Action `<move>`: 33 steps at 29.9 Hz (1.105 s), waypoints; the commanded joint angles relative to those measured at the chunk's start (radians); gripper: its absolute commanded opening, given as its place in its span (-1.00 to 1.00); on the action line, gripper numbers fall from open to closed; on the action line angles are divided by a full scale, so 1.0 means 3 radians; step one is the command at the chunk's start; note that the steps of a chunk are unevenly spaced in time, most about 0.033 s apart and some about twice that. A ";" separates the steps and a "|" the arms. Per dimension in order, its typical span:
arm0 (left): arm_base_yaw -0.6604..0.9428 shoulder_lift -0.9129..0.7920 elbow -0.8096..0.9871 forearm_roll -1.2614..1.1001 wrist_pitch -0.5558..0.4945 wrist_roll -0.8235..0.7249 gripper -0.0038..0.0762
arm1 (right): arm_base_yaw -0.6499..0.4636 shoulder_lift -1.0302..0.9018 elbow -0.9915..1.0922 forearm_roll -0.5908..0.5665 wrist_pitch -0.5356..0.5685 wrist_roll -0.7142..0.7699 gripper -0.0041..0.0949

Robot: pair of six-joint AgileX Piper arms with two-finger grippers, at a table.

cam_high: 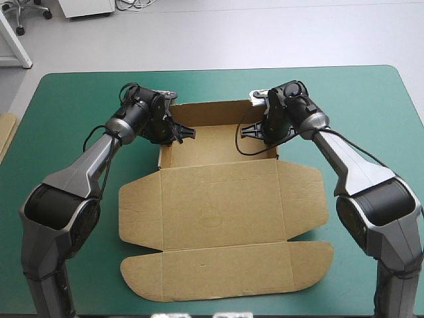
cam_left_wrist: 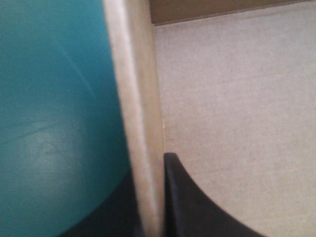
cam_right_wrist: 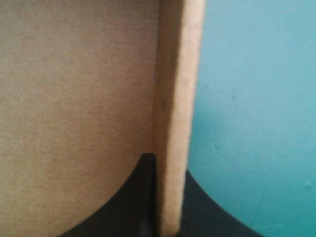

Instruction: Fold the box

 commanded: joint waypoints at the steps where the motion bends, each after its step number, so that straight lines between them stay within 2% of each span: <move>1: -0.0027 -0.0097 -0.0101 -0.0008 -0.0065 0.0119 -0.93 | 0.0005 -0.0099 -0.0107 -0.0034 -0.0035 -0.0057 -0.94; 5: -0.0027 -0.0061 -0.0101 -0.0048 -0.0041 0.0133 -0.92 | 0.0005 -0.0029 -0.0107 -0.0010 -0.0065 -0.0073 -0.94; 8: -0.0027 -0.0061 -0.0108 -0.0024 -0.0025 0.0158 -0.80 | 0.0005 -0.0024 -0.0107 -0.0010 -0.0147 -0.0081 -0.91; 11: -0.0027 -0.0074 -0.0148 0.0056 0.0010 0.0173 -0.47 | 0.0005 -0.0032 -0.0147 -0.0017 -0.0141 -0.0139 -0.66; 12: -0.0027 -0.0074 -0.0199 0.0091 0.0061 0.0173 -0.27 | 0.0005 -0.0045 -0.0171 -0.0029 -0.0124 -0.0159 -0.54; 15: -0.0027 -0.0076 -0.0368 0.0207 0.0210 0.0173 0.14 | 0.0005 -0.0080 -0.0267 -0.0029 -0.0022 -0.0256 -0.08; 17: -0.0027 -0.0090 -0.0503 0.0258 0.0312 0.0182 0.26 | 0.0005 -0.0112 -0.0329 -0.0029 0.0007 -0.0322 0.20; 19: -0.0027 -0.0121 -0.0625 0.0330 0.0383 0.0195 0.26 | 0.0005 -0.0153 -0.0394 -0.0100 0.0022 -0.0322 0.39; 21: -0.0027 -0.0176 -0.0752 0.0353 0.0457 0.0209 0.25 | 0.0005 -0.0203 -0.0486 -0.0194 0.0088 -0.0322 0.47; 25: -0.0027 -0.0352 -0.0948 0.0494 0.0559 0.0218 0.25 | 0.0005 -0.0345 -0.0735 -0.0401 0.0302 -0.0354 0.47; 30: -0.0027 -0.0755 -0.1008 0.0673 0.0553 0.0218 0.25 | 0.0005 -0.0697 -0.0870 -0.0562 0.0310 -0.0471 0.47; 32: -0.0027 -0.0919 -0.0987 0.0682 0.0557 0.0394 0.16 | 0.0005 -0.0848 -0.0870 -0.0605 0.0310 -0.0513 0.41; 33: -0.0027 -0.1018 -0.0961 0.0656 0.0557 0.0543 0.05 | 0.0005 -0.0937 -0.0870 -0.0585 0.0310 -0.0619 0.31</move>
